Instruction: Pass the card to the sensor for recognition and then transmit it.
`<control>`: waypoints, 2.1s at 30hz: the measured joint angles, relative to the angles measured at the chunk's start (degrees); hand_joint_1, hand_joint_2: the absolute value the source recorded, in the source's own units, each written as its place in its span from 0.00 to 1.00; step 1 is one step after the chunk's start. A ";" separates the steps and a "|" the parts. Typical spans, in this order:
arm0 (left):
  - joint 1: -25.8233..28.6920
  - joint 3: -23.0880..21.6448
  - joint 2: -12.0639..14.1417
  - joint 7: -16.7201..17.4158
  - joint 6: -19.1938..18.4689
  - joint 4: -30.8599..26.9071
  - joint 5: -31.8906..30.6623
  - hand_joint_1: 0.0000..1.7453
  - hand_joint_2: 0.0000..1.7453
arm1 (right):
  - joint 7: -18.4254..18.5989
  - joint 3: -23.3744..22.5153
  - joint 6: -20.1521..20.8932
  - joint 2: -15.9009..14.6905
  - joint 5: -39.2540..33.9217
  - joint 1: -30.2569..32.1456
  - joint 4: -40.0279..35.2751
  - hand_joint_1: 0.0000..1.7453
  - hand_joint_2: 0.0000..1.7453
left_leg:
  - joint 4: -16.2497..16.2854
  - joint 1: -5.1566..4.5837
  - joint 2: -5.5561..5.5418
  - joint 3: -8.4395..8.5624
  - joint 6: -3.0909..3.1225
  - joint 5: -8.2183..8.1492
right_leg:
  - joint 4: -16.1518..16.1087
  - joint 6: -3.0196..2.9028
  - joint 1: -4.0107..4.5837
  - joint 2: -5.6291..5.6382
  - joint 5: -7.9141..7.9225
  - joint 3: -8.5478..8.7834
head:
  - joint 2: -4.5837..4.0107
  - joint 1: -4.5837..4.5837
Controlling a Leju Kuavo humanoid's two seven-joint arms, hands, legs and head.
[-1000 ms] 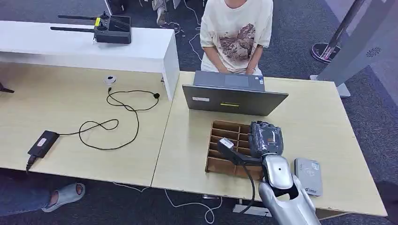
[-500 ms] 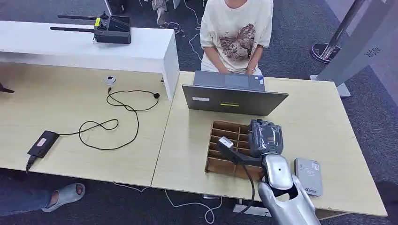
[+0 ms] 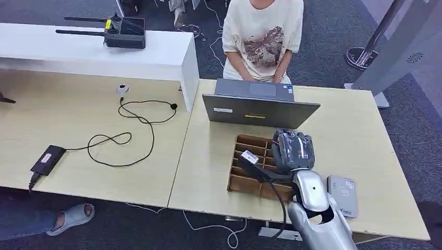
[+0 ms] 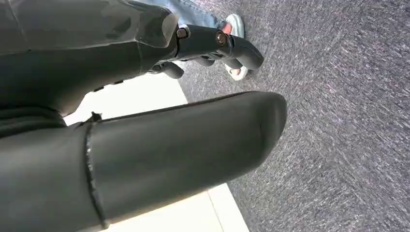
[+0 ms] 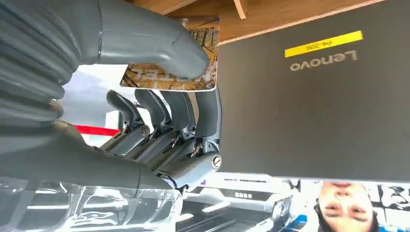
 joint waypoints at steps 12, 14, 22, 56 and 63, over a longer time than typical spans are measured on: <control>-0.04 0.00 -0.09 1.03 0.04 0.00 0.11 0.00 0.00 | -3.36 -0.02 1.92 -0.90 -3.71 -0.09 -4.50 0.90 1.00 | 0.00 0.00 0.00 0.00 0.00 0.00 | 0.00 0.00 0.00 0.00 0.00 0.00 | 0.02 0.02; -0.05 0.00 -0.09 1.18 0.04 0.00 0.13 0.00 0.00 | -4.11 -0.02 2.67 -1.14 -5.27 -0.09 -5.62 0.91 1.00 | 0.00 0.00 0.00 0.00 0.00 0.00 | 0.00 0.00 0.00 0.00 0.01 0.00 | 0.00 0.00; -0.10 0.00 -0.09 1.53 0.07 0.00 0.15 0.00 0.00 | -9.66 0.00 6.58 -3.02 -13.95 -0.27 -10.23 0.91 1.00 | 0.01 0.00 0.00 0.00 0.00 0.00 | 0.00 0.00 0.00 0.00 0.01 0.01 | 0.00 0.00; -0.12 -0.02 0.02 -0.66 -1.22 0.00 -0.04 0.00 0.00 | -20.57 3.34 11.26 -6.36 -32.87 -14.18 -17.29 0.99 1.00 | 0.01 0.00 0.00 0.01 0.01 0.02 | 0.02 -0.01 0.00 0.00 0.02 0.01 | 0.02 0.00; -0.10 -0.04 0.02 -0.90 -1.57 0.00 -0.09 0.00 0.00 | -21.11 4.07 10.91 -6.36 -33.48 -18.15 -16.37 0.99 1.00 | 0.01 0.00 0.00 0.00 0.01 0.02 | 0.02 0.00 0.00 0.00 0.02 0.02 | 0.00 0.00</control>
